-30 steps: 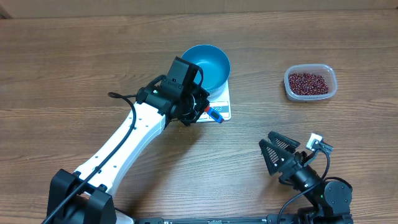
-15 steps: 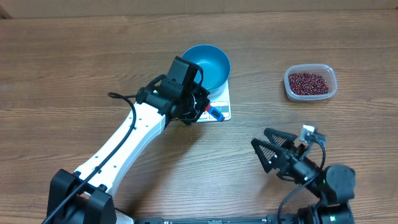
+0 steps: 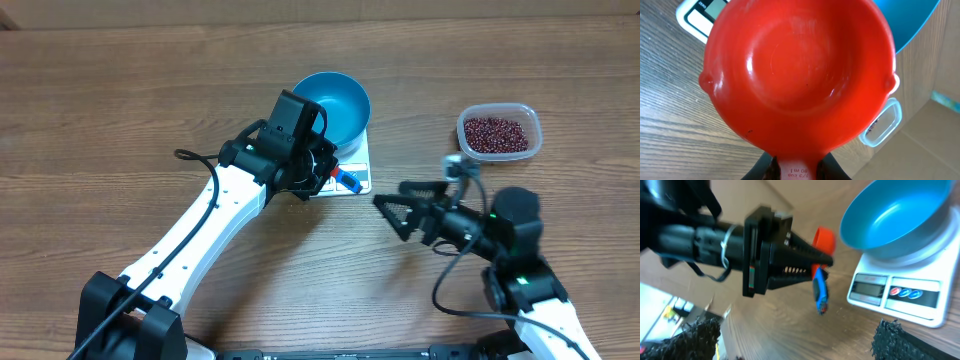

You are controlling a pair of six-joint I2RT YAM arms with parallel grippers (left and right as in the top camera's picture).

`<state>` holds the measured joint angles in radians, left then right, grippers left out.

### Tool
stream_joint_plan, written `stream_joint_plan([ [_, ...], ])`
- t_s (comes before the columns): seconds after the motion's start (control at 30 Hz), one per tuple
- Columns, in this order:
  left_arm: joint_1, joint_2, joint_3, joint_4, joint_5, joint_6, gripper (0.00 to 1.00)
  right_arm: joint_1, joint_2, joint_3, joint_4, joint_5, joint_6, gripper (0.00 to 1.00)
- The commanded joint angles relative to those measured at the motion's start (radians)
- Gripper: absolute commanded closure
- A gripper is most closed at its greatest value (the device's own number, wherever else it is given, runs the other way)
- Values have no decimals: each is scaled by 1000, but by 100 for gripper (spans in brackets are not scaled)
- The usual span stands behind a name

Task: Scoop item into bowl and weigh 150g on scale
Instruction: 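Hand the scoop from the left gripper to the right gripper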

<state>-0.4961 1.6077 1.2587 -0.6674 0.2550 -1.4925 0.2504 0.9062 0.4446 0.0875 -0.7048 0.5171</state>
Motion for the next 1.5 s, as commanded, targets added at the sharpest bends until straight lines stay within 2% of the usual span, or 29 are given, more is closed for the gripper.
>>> stream_joint_plan([
  [0.0,-2,-13,18,5,17,-61,96,110,72,42,34,134,-29,0],
  [0.13,-2,-13,18,19,46,-66,96,190,137,42,118,246,-29,0],
  [0.37,-2,-13,18,29,114,-87,96,202,249,42,251,254,-33,2],
  [0.5,-2,-13,18,29,151,-87,96,202,322,42,332,247,-32,9],
  [0.57,-2,-13,18,29,160,-86,96,202,346,42,363,248,-32,16],
  [0.7,-2,-13,18,29,177,-86,96,202,375,51,421,249,-28,37],
  [0.8,-2,-13,18,29,184,-86,96,202,383,64,422,260,-28,48],
  [0.87,-2,-13,18,29,184,-86,96,202,386,69,424,259,-28,50],
  [1.0,-3,-13,18,29,185,-86,96,202,390,70,423,259,-27,62],
  [1.23,-4,-13,18,29,190,-86,96,202,418,73,423,229,-13,68],
  [1.33,-3,-13,18,29,188,-86,96,202,425,73,424,233,-13,75],
  [1.4,-3,-13,18,29,183,-83,96,202,425,73,424,233,-13,76],
  [1.47,-3,-13,18,29,183,-82,96,202,425,73,423,233,-13,83],
])
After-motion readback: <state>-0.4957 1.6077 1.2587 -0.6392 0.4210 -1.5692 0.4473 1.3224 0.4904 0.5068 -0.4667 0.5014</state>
